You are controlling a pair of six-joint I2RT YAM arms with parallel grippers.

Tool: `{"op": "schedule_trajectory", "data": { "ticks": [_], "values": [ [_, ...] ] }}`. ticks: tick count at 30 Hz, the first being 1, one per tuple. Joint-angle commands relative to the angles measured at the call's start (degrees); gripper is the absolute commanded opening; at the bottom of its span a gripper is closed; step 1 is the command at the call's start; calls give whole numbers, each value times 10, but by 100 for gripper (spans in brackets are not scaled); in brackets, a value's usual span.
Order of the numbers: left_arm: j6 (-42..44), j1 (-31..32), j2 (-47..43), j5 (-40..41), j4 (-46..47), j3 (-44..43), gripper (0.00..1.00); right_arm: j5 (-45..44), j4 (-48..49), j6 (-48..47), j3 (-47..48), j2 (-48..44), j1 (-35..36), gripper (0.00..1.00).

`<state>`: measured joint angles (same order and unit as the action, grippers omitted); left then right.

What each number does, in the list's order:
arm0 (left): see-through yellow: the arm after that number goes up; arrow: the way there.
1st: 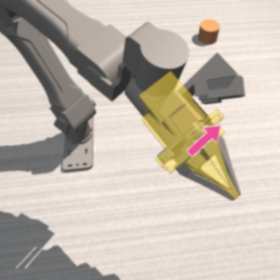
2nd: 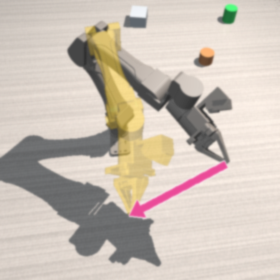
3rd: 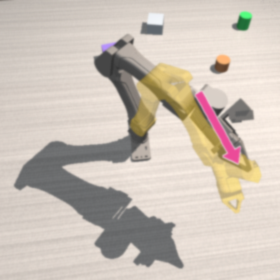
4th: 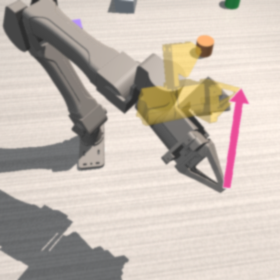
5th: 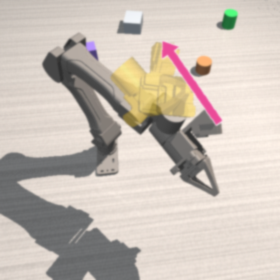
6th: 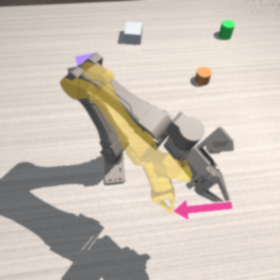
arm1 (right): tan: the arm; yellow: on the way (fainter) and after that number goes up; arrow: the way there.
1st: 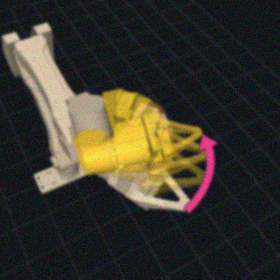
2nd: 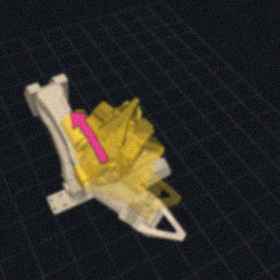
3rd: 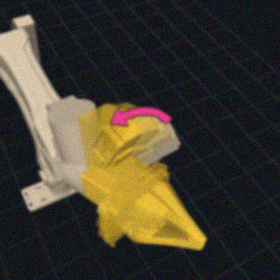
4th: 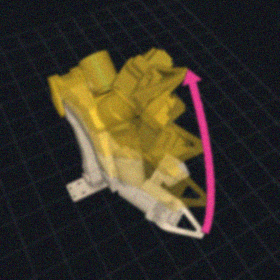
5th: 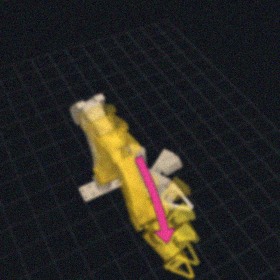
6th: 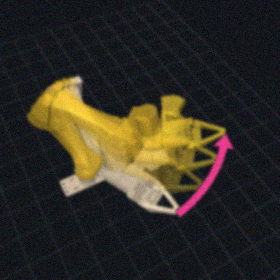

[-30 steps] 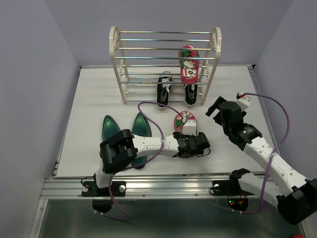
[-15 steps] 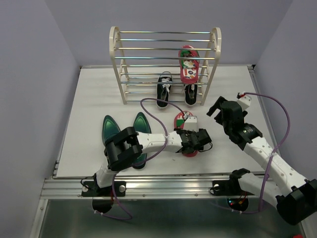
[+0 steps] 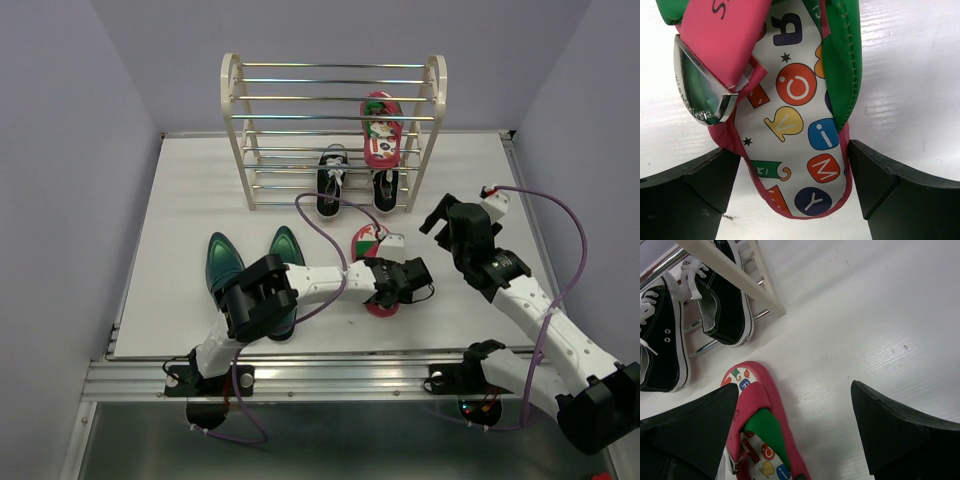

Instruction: Place and organize the shoes onto the shoe shelf

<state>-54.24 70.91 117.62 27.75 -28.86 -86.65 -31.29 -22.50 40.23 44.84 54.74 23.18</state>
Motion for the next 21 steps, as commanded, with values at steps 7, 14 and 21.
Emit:
{"op": "schedule_trajectory", "data": {
  "ticks": [7,14,21],
  "values": [
    [-3,-32,72,-77,-53,-44,99,-7,25,-15,-7,-14,-9,100],
    [-12,-33,105,-92,-82,-66,99,-11,30,-17,-12,-17,-9,100],
    [-24,-48,128,-93,-81,-68,99,-12,32,-20,-16,-26,-9,100]
  ]
}}
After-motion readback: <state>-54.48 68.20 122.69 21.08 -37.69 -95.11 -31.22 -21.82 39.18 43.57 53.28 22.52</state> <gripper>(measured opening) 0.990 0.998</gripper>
